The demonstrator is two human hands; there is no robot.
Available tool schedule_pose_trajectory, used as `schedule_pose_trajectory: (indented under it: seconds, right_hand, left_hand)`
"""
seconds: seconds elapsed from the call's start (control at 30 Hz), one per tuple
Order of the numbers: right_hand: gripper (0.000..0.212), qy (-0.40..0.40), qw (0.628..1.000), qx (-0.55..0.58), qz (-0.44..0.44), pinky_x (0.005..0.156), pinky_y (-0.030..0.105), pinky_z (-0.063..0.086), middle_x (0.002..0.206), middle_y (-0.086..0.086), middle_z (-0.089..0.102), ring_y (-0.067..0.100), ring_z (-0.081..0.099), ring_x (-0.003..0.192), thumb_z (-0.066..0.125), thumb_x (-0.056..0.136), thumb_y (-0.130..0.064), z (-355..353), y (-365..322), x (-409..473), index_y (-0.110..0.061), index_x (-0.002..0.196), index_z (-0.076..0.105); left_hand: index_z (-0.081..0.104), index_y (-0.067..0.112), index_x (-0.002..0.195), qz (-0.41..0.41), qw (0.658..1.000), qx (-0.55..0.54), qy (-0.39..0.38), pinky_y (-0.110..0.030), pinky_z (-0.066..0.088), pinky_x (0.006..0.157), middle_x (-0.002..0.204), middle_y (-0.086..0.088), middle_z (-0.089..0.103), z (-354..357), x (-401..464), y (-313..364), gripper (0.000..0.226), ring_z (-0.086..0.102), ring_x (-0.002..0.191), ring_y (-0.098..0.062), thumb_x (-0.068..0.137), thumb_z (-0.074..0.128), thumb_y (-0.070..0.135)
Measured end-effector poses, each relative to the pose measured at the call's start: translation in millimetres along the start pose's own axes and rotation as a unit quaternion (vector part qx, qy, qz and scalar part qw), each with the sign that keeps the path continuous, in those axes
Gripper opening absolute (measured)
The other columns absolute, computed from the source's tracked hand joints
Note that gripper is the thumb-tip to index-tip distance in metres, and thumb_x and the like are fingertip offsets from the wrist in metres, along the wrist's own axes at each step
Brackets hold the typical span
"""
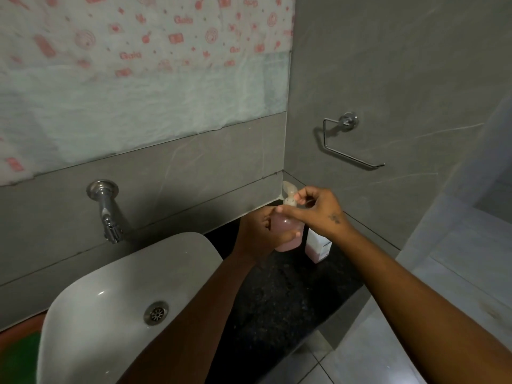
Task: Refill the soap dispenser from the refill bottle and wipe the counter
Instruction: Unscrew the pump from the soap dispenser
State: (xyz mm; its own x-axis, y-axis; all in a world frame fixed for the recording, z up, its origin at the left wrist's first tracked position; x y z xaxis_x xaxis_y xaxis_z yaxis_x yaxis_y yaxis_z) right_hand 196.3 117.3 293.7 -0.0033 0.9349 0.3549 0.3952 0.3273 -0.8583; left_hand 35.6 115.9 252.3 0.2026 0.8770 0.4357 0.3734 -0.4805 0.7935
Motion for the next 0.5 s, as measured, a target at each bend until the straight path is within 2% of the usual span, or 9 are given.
schedule_pose_trajectory:
  seconds: [0.07, 0.13, 0.2, 0.27, 0.33, 0.43, 0.5]
  right_hand:
    - [0.029, -0.037, 0.999, 0.022, 0.017, 0.076, 0.045, 0.057, 0.088, 0.021, 0.069, 0.024, 0.066, 0.076, 0.088, 0.070, -0.021, 0.9, 0.9, 3.2, -0.004, 0.089, 0.072]
    - [0.024, -0.094, 0.994, 0.043, 0.045, 0.085, 0.052, 0.055, 0.097, 0.026, 0.069, 0.036, 0.068, 0.087, 0.082, 0.076, -0.012, 1.7, 3.8, 4.6, -0.002, 0.095, 0.072]
    - [0.029, -0.091, 0.994, 0.030, 0.045, 0.084, 0.047, 0.056, 0.097, 0.024, 0.069, 0.032, 0.068, 0.086, 0.085, 0.074, -0.016, 3.3, 4.5, 1.8, -0.004, 0.095, 0.071]
    - [0.038, -0.042, 0.999, 0.011, 0.027, 0.072, 0.037, 0.057, 0.088, 0.021, 0.068, 0.019, 0.063, 0.074, 0.090, 0.066, -0.028, 2.8, 3.5, -1.9, -0.006, 0.089, 0.069]
    - [0.034, -0.029, 0.999, 0.028, 0.026, 0.066, 0.035, 0.056, 0.078, 0.018, 0.065, 0.016, 0.060, 0.069, 0.091, 0.065, -0.028, 1.3, 5.1, -2.1, -0.009, 0.084, 0.070]
    - [0.025, -0.087, 0.992, 0.079, 0.052, 0.073, 0.040, 0.052, 0.080, 0.012, 0.065, 0.022, 0.060, 0.074, 0.088, 0.070, -0.020, -1.9, 11.7, 2.2, -0.010, 0.086, 0.072]
    - [0.031, -0.086, 0.993, 0.063, 0.045, 0.073, 0.036, 0.054, 0.082, 0.007, 0.068, 0.018, 0.064, 0.075, 0.089, 0.067, -0.028, -3.4, 11.1, 1.7, -0.012, 0.088, 0.073]
  left_hand:
    - [0.074, 0.014, 0.101, -0.014, 1.000, -0.009, -0.004, -0.046, 0.062, 0.078, 0.094, -0.002, 0.078, 0.6, -0.9, -2.2, 0.044, 0.074, 0.089, -0.016, 0.065, 0.088, 0.036]
    - [0.074, 0.010, 0.104, -0.014, 1.000, -0.001, -0.012, -0.048, 0.062, 0.078, 0.095, -0.004, 0.078, 1.5, -1.8, -3.5, 0.050, 0.074, 0.088, -0.019, 0.065, 0.087, 0.038]
    - [0.074, 0.009, 0.103, -0.013, 1.000, 0.002, -0.014, -0.049, 0.061, 0.077, 0.094, -0.005, 0.078, 1.6, -3.1, -2.4, 0.048, 0.074, 0.087, -0.021, 0.066, 0.089, 0.035]
    - [0.074, 0.010, 0.100, -0.017, 1.000, -0.003, -0.006, -0.049, 0.061, 0.077, 0.092, -0.006, 0.078, 1.4, -3.5, -1.2, 0.046, 0.074, 0.086, -0.022, 0.065, 0.089, 0.035]
    - [0.073, 0.010, 0.103, -0.032, 0.999, -0.020, -0.008, -0.051, 0.061, 0.079, 0.094, -0.007, 0.078, 2.0, -3.6, -1.7, 0.050, 0.074, 0.089, -0.024, 0.064, 0.088, 0.038]
    - [0.073, 0.011, 0.110, -0.049, 0.998, -0.031, -0.021, -0.051, 0.061, 0.081, 0.098, -0.006, 0.078, 3.6, -3.7, -3.2, 0.062, 0.074, 0.092, -0.024, 0.061, 0.085, 0.046]
    - [0.073, 0.011, 0.111, -0.038, 0.999, -0.024, -0.021, -0.050, 0.061, 0.082, 0.098, -0.005, 0.078, 4.2, -4.1, -0.9, 0.064, 0.074, 0.092, -0.022, 0.060, 0.083, 0.049]
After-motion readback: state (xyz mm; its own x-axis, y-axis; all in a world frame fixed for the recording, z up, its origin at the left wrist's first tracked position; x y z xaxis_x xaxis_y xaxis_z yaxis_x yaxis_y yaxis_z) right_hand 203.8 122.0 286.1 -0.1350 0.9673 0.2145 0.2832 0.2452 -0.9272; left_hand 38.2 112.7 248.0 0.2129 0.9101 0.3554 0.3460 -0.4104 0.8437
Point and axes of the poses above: each hand's wrist, its own x-axis towards the middle knuckle, its own z-axis out of the palm, y = z × x, the point moved 5 cm from there along x, towards the middle knuckle
